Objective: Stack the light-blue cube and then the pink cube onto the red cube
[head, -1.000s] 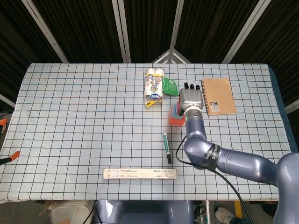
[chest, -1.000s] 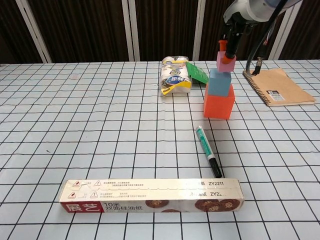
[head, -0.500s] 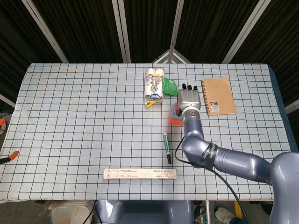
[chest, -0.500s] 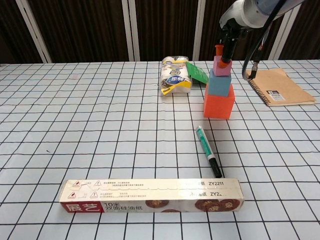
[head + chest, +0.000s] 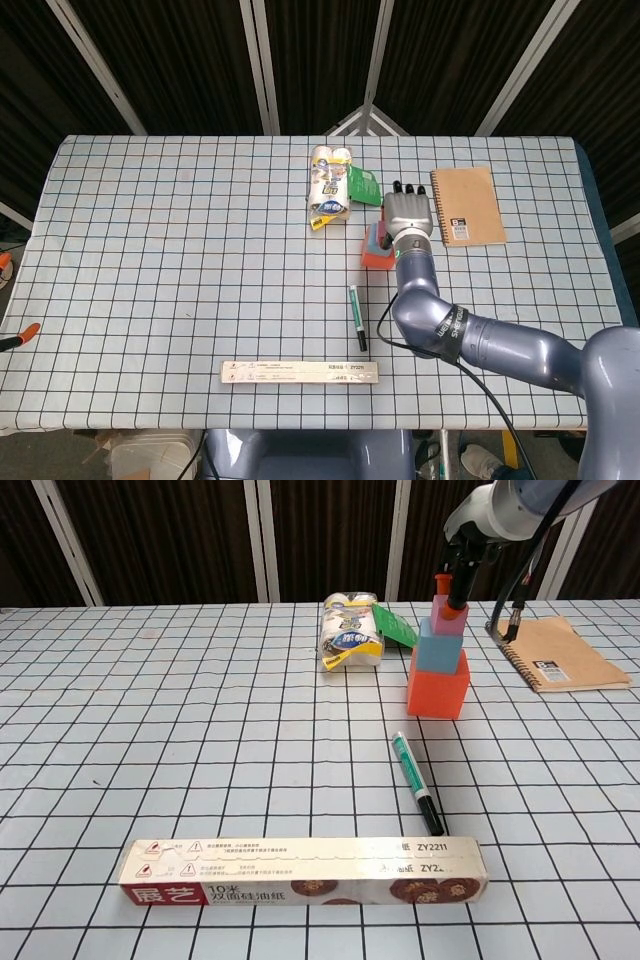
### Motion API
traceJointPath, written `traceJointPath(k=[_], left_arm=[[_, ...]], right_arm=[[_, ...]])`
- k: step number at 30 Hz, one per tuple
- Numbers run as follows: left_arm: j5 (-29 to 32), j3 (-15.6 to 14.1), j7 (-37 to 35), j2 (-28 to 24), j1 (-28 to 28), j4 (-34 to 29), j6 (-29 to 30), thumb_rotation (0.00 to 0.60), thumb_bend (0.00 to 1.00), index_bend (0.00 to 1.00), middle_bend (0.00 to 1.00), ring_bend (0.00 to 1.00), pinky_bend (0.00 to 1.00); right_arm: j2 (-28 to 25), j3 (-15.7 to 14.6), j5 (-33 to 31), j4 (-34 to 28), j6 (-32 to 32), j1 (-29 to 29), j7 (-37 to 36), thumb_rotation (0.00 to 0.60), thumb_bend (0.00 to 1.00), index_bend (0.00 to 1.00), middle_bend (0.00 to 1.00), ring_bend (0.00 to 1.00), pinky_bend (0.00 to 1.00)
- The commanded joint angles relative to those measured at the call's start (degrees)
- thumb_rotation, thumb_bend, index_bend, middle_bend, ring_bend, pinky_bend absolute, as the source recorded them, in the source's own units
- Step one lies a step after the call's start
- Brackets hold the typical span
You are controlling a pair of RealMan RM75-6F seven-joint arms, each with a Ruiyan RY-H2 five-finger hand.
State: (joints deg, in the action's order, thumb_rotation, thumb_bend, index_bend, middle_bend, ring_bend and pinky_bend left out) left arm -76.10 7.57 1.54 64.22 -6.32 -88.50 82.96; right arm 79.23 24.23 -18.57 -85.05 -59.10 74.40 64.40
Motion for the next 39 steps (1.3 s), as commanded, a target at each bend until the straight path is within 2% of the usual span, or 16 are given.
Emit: traceJointPath(k=[1, 4, 11, 16, 19, 23, 25, 28, 35, 39], left_arm=[[0.0, 0.0, 0.0, 0.0, 0.0, 0.0, 0.0, 0.600, 0.16, 0.04, 0.00, 0.00, 0.00], [0.0, 0.0, 0.0, 0.0, 0.0, -0.1, 0.0, 0.600, 0.16, 0.04, 0.00, 0.00, 0.00], [0.1, 0.0, -0.1, -0.1, 0.0, 0.0, 0.0, 0.600, 0.16, 0.04, 0.00, 0.00, 0.00], [0.1, 0.0, -0.2, -0.1, 0.1, 0.0, 0.0, 0.600, 0.16, 0.04, 0.00, 0.00, 0.00], [0.0, 0.0, -0.1, -0.1, 0.0, 0.0, 0.1, 0.600, 0.16, 0.04, 0.00, 0.00, 0.00], [0.0, 0.0, 0.0, 0.0, 0.0, 0.0, 0.1, 0.600, 0.16, 0.04, 0.00, 0.00, 0.00], [0.1, 0.0, 0.0, 0.0, 0.0, 0.0, 0.1, 0.600, 0.16, 0.04, 0.00, 0.00, 0.00], [0.1, 0.0, 0.1, 0.0, 0.0, 0.0, 0.0, 0.600, 0.16, 0.04, 0.00, 0.00, 0.00], [-0.5, -0.3, 0.1, -0.1, 0.2, -0.3, 0.4, 0.600, 0.16, 0.04, 0.00, 0.00, 0.00], [-1.5, -0.6, 0.1, -0.1, 0.3, -0.7, 1.0, 0.600, 0.16, 0.04, 0.00, 0.00, 0.00]], right_arm=[[-0.1, 0.1, -0.2, 0.0, 0.2, 0.0, 0.2, 0.600, 0.40, 0.48, 0.00, 0.00, 0.00], [-0.2, 0.1, -0.2, -0.1, 0.2, 0.0, 0.4, 0.600, 0.40, 0.46, 0.00, 0.00, 0.00], [-0.5, 0.0, -1.0, -0.5, 0.8, -0.1, 1.0, 0.600, 0.41, 0.32, 0.00, 0.00, 0.00], [-0.6, -0.2, -1.4, -0.6, 1.2, -0.1, 1.5, 0.600, 0.41, 0.28, 0.00, 0.00, 0.00], [-0.9, -0.3, -1.6, -0.9, 1.5, -0.2, 1.8, 0.600, 0.40, 0.20, 0.00, 0.00, 0.00], [-2.0, -0.6, -2.5, -2.5, 1.8, -0.3, 2.6, 0.600, 0.33, 0.04, 0.00, 0.00, 0.00], [-3.0, -0.5, -2.2, -3.8, 2.0, -0.7, 2.4, 0.600, 0.31, 0.00, 0.00, 0.00, 0.00], [-5.6, -0.6, -0.5, -7.4, 2.3, -2.3, 0.9, 0.600, 0.30, 0.00, 0.00, 0.00, 0.00], [-16.6, -3.5, 7.1, -22.5, 2.2, -10.0, -3.9, 0.600, 0.30, 0.00, 0.00, 0.00, 0.00], [-24.1, -6.2, 20.7, -32.0, 1.6, -19.6, -12.2, 0.600, 0.30, 0.00, 0.00, 0.00, 0.00]])
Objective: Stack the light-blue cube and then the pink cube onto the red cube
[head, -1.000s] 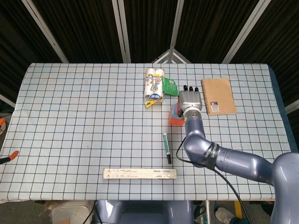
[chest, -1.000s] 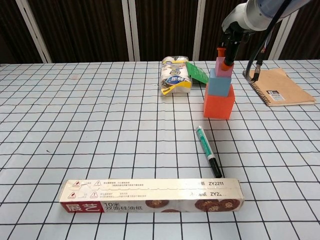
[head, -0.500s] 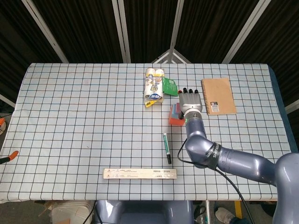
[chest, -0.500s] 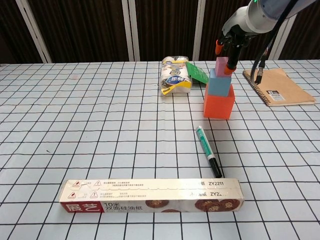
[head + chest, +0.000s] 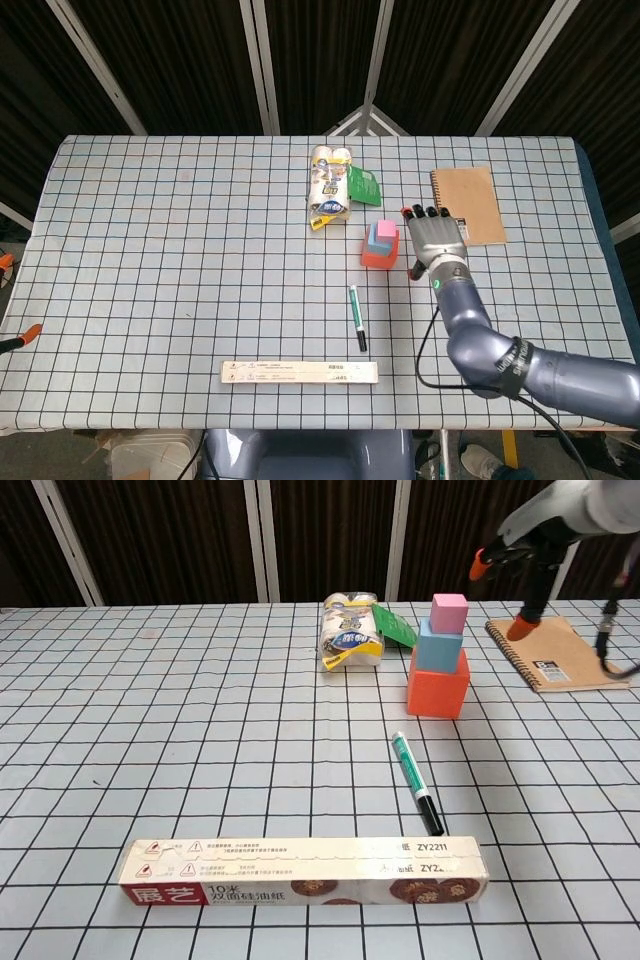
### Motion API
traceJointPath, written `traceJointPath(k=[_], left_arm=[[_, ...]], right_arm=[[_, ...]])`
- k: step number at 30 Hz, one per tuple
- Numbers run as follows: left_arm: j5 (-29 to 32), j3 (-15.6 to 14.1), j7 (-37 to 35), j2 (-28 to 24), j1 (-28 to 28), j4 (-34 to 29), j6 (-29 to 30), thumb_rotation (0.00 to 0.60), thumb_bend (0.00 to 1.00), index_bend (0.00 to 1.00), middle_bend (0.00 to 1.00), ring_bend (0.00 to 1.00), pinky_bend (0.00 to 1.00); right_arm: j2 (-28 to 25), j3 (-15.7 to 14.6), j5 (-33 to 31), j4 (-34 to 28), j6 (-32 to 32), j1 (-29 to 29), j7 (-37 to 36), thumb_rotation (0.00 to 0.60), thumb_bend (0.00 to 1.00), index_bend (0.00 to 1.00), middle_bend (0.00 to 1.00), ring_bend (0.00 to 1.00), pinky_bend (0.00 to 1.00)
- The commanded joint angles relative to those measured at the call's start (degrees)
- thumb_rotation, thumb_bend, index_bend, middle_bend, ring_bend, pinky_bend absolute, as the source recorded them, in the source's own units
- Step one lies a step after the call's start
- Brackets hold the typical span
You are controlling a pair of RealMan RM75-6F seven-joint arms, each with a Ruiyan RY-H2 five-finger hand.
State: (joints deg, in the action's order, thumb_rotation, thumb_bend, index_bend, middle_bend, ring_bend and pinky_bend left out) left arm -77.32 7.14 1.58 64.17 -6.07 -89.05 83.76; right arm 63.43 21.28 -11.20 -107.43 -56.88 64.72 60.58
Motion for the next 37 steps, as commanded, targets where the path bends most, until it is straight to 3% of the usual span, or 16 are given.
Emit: traceJointPath(k=[1, 7, 12, 16, 19, 25, 37], left_arm=[[-0.4, -0.2, 0.0, 0.0, 0.1, -0.3, 0.3, 0.600, 0.16, 0.04, 0.00, 0.00, 0.00], [-1.0, -0.4, 0.0, -0.2, 0.6, -0.6, 1.1, 0.600, 0.16, 0.04, 0.00, 0.00, 0.00], [-1.7, -0.8, 0.5, -0.1, 0.9, -1.0, 1.8, 0.600, 0.16, 0.04, 0.00, 0.00, 0.00], [-2.5, -1.3, 1.0, -0.1, 1.2, -1.7, 2.4, 0.600, 0.16, 0.04, 0.00, 0.00, 0.00], [-3.2, -1.7, 1.3, -0.1, 1.6, -1.9, 3.0, 0.600, 0.16, 0.04, 0.00, 0.00, 0.00], [-4.4, -2.2, 1.1, -0.1, 2.5, -2.2, 4.7, 0.600, 0.16, 0.04, 0.00, 0.00, 0.00], [-6.9, -3.0, 1.6, 0.0, 2.5, -2.1, 5.2, 0.600, 0.16, 0.04, 0.00, 0.00, 0.00]], right_arm=[[-9.5, -4.2, 18.1, -11.3, -1.4, -13.0, -11.1, 0.600, 0.30, 0.00, 0.00, 0.00, 0.00], [-10.4, -10.8, 49.0, -13.7, -9.6, -31.6, -29.9, 0.600, 0.30, 0.00, 0.00, 0.00, 0.00], [-5.6, -18.5, 71.6, -5.1, -16.7, -44.1, -45.1, 0.600, 0.30, 0.00, 0.00, 0.00, 0.00], [-1.3, -21.9, 81.0, 3.1, -22.8, -49.3, -49.4, 0.600, 0.30, 0.00, 0.00, 0.00, 0.00], [1.5, -22.4, 84.1, 8.8, -26.4, -51.6, -50.1, 0.600, 0.30, 0.00, 0.00, 0.00, 0.00], [4.1, -21.0, 83.9, 15.1, -29.6, -54.1, -49.6, 0.600, 0.30, 0.00, 0.00, 0.00, 0.00], [3.9, -19.5, 84.4, 16.5, -30.4, -55.9, -47.1, 0.600, 0.25, 0.00, 0.00, 0.00, 0.00]])
